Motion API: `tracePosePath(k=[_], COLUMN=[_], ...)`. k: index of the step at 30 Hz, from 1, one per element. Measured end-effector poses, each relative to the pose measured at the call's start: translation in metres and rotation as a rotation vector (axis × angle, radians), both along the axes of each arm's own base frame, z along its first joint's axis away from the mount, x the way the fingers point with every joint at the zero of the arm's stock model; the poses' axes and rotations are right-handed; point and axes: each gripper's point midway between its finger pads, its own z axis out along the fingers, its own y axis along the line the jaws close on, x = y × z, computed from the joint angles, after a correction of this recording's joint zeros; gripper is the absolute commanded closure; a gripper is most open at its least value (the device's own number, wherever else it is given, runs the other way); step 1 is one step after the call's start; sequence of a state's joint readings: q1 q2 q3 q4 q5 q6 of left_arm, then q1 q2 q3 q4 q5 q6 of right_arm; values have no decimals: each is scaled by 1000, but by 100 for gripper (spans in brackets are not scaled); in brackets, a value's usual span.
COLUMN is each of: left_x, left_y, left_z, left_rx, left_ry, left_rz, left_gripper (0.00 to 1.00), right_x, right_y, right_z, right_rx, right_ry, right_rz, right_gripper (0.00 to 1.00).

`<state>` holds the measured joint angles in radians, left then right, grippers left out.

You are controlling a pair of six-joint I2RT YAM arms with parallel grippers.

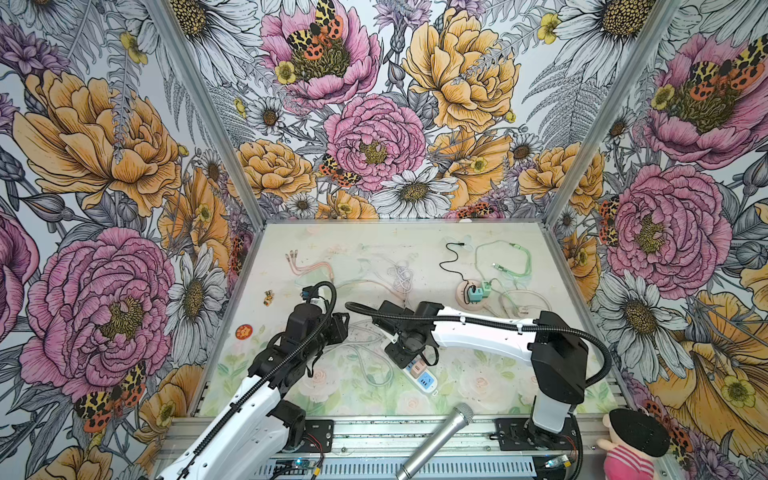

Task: Insert the plug

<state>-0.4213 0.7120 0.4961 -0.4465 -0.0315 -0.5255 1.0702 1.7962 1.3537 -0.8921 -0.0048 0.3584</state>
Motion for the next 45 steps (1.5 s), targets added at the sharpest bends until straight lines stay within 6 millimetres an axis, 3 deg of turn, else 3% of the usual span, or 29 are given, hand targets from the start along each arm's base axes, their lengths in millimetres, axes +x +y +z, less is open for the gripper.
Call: tracePosePath(k=[5,12,17,20,23,26,30,33,37,45], left_x=[0,-1,-3,-5,-6,-6,-6,-7,-11,-14], left_y=[-1,-1,-3,-2,-2,-2,-2,-2,-4,-6], left_z=[-1,1,1,-2,-5,-5,-5,-4,-7,-14], left_rx=[-1,-7,-17,-16,-18,-20,-21,-27,-29,-27], left_ry=[3,-1,-1,4,13,15,15,12,16,33], left_rz=[-3,-9,-16,-16,-15,-15,-15,-14,-23,-34], left_gripper=[46,46,46,46,46,46,46,46,46,46], right_x=[-1,-5,-4,-4,-6,-8,-11,-10,-10,-7], right_y=[-2,-6,-9,-9,-8,-7,-7,-5,-5,-10], right_z=[10,6,4,6,6,6,7,8,8,6], right_rx=[26,21,36,54,60,69,82,87,86,69], right_ry=[-14,3,29,43,54,64,73,72,69,44], right_rz=[-4,-5,-29,-35,-31,-27,-22,-22,-24,-40], right_gripper=[54,57,79,84,78,63,53,53,63,62])
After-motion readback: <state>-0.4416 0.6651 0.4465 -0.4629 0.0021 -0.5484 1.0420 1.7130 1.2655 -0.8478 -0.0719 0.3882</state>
